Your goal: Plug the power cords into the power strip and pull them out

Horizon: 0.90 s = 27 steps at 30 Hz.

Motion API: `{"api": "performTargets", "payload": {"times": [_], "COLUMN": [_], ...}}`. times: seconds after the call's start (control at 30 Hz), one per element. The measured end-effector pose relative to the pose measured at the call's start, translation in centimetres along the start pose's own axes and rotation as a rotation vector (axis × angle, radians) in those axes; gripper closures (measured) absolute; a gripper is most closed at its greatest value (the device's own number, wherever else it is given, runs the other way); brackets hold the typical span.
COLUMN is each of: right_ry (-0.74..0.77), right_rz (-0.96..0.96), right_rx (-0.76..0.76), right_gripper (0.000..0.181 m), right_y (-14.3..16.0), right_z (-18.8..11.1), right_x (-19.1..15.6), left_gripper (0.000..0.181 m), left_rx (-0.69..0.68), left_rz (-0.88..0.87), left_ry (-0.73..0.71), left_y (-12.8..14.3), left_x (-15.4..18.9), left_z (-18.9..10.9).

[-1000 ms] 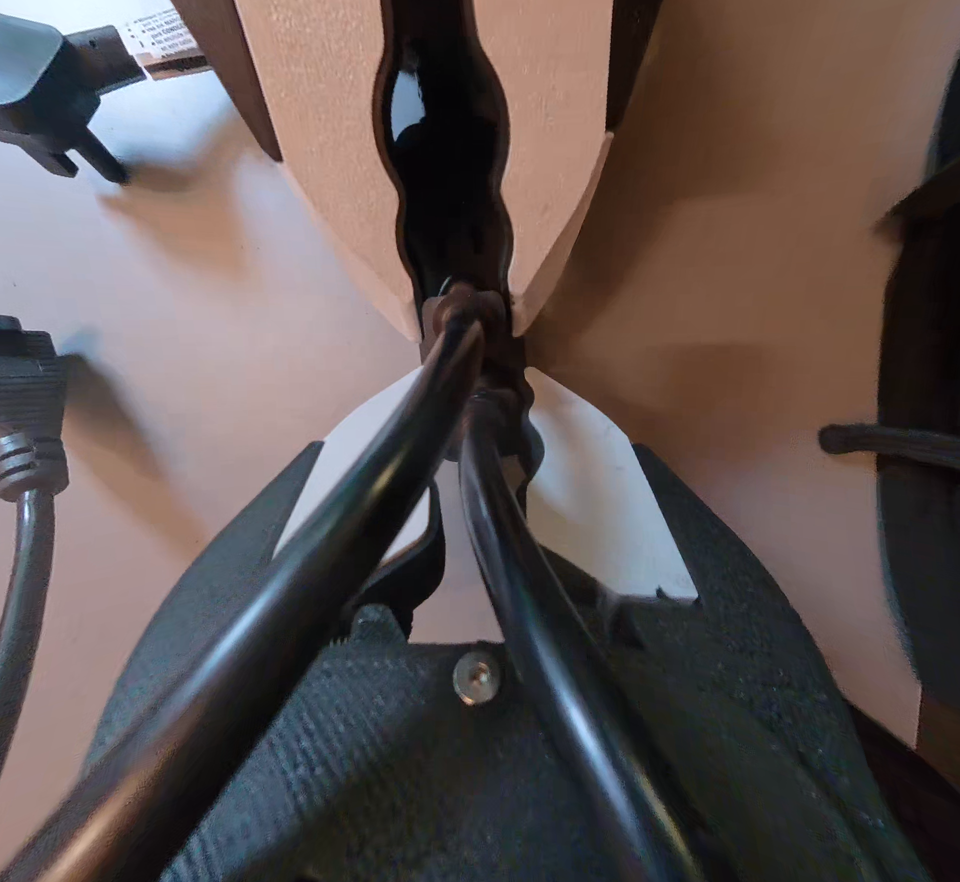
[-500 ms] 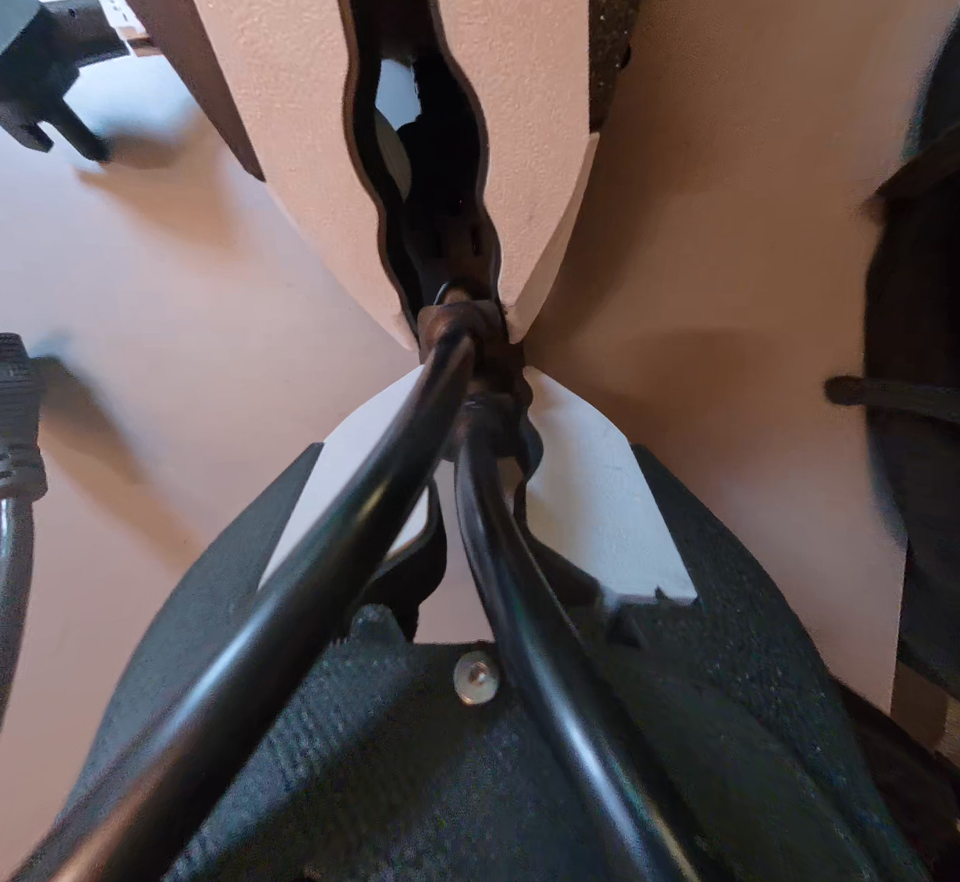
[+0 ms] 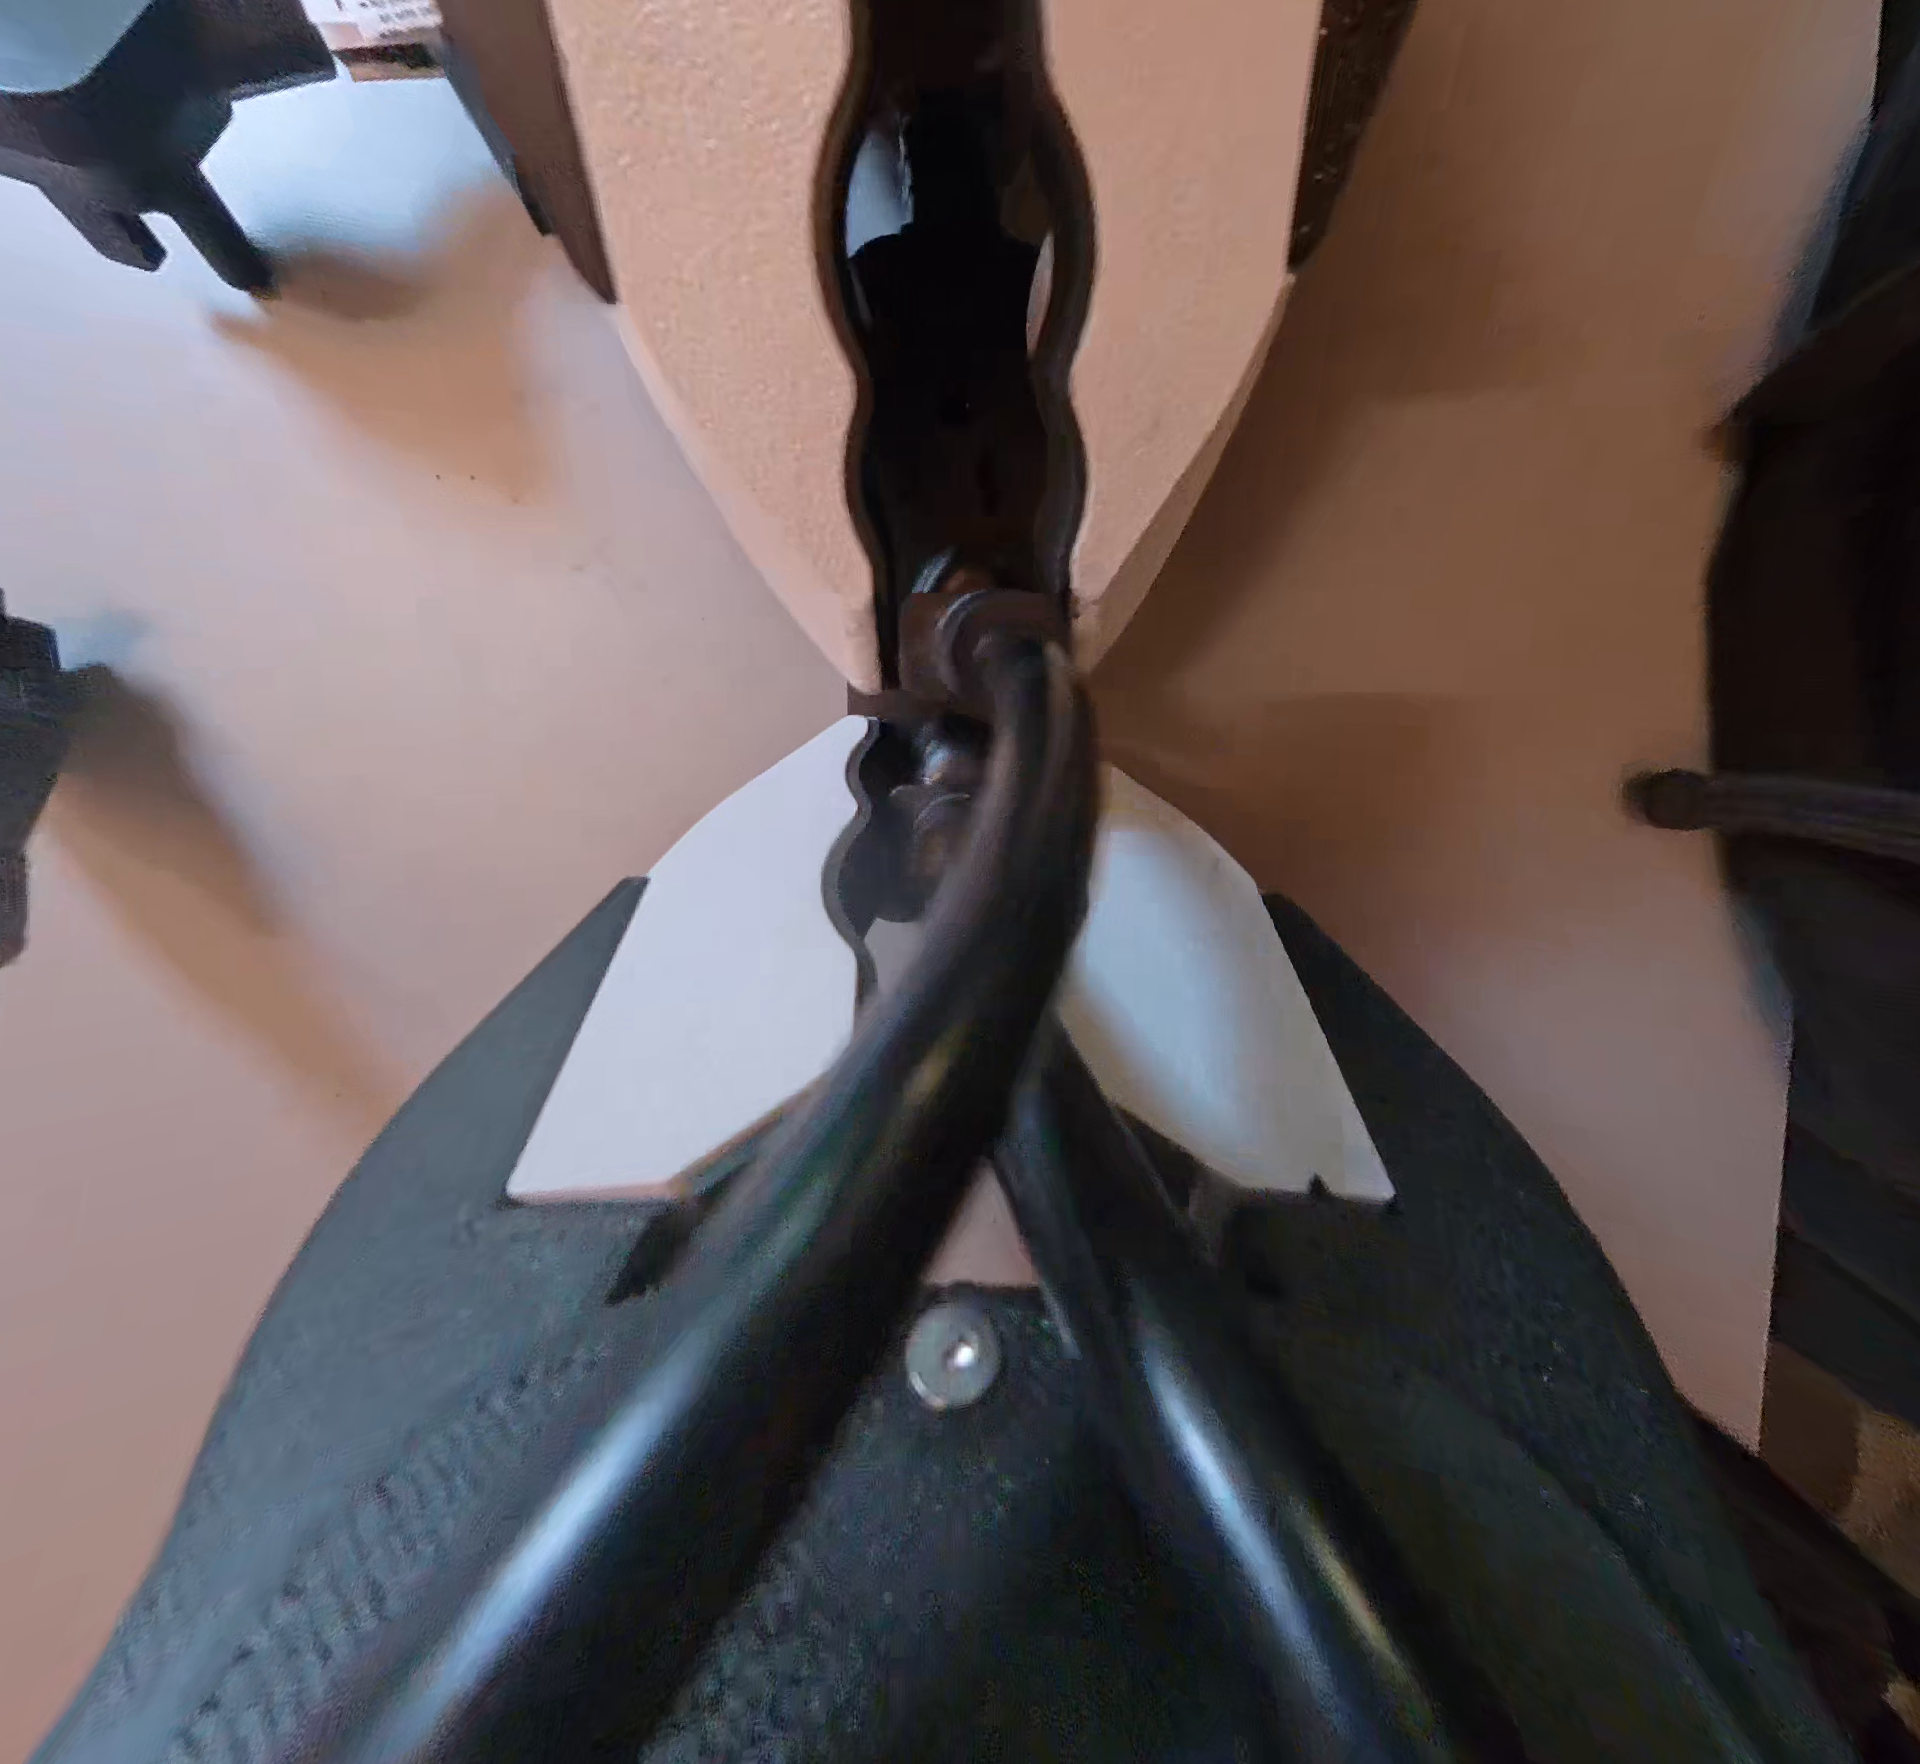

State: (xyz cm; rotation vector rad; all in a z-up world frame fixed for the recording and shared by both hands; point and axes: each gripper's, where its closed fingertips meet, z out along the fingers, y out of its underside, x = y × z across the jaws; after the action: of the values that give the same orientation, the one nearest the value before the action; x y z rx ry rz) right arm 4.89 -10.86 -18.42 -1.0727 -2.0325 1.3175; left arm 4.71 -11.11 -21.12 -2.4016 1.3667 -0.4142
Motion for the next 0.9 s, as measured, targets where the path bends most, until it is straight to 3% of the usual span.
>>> {"api": "performTargets", "payload": {"times": [0.1,0.27,0.4,0.57,0.7,0.9], "right_ry": [-0.063,0.037,-0.079,0.032,-0.08,0.014], "right_rz": [0.132,-0.05,0.132,-0.055,0.137,-0.034], "right_rx": [0.012,0.003,0.017,0.009,0.025,0.021], "right_gripper": [0.16,0.16,0.16,0.16,0.16,0.16], "right_y": [-0.02,-0.08,-0.07,-0.14,-0.18,-0.28], "right_z": [-0.01,-0.02,-0.03,-0.04,-0.06,-0.02], "right_x": [0.7,-0.04,0.63,-0.07,0.77,-0.01], "left_gripper": [0.156,0.149,0.156,0.149,0.156,0.149], "left_rx": [-0.026,0.021,-0.001,0.038,0.014,0.058], "left_rz": [-0.003,-0.025,-0.005,-0.034,-0.021,-0.041], "left_ry": [-0.017,0.006,-0.032,-0.009,-0.044,-0.023], "left_y": [0.0,0.05,-0.02,0.03,-0.02,0.0], "left_x": [-0.19,-0.1,-0.1,-0.1,-0.22,-0.08], "left_z": [-0.06,0.0,-0.03,0.03,-0.02,0.03]}}
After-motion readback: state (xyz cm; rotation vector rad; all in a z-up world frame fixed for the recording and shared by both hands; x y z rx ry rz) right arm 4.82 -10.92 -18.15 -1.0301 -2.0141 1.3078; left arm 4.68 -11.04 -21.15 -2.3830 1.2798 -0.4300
